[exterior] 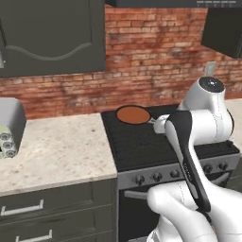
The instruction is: Retrieve the chicken drumstick from the fridge and place it on the saucepan with marinade on the stove.
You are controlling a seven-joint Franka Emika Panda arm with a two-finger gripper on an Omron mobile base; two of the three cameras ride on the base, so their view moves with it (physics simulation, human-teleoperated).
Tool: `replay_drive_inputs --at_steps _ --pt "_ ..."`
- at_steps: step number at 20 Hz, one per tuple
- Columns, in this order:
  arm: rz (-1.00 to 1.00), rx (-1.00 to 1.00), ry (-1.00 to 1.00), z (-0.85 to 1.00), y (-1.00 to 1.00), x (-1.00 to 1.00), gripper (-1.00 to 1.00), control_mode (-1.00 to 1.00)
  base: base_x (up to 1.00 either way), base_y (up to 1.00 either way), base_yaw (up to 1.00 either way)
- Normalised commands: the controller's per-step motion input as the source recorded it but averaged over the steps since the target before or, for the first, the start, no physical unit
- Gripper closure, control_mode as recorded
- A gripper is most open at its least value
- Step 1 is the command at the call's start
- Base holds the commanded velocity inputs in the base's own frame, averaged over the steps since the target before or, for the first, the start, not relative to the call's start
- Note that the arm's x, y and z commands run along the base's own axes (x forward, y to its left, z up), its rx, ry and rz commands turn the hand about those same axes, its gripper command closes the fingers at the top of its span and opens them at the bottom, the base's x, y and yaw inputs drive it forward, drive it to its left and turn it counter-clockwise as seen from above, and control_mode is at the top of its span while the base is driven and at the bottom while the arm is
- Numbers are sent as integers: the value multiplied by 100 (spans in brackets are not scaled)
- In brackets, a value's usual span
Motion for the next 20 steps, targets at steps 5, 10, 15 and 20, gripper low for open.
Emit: replay_drive_inputs --at_steps 5,10,15,20 --pt "0 0 0 0 0 0 -100 100 -4 95 -2" --pt "0 0 0 0 0 0 -100 100 -6 100 0" --pt "0 0 0 0 0 0 -100 100 -14 92 -1" --pt "0 0 0 0 0 0 -100 100 -69 62 -6"
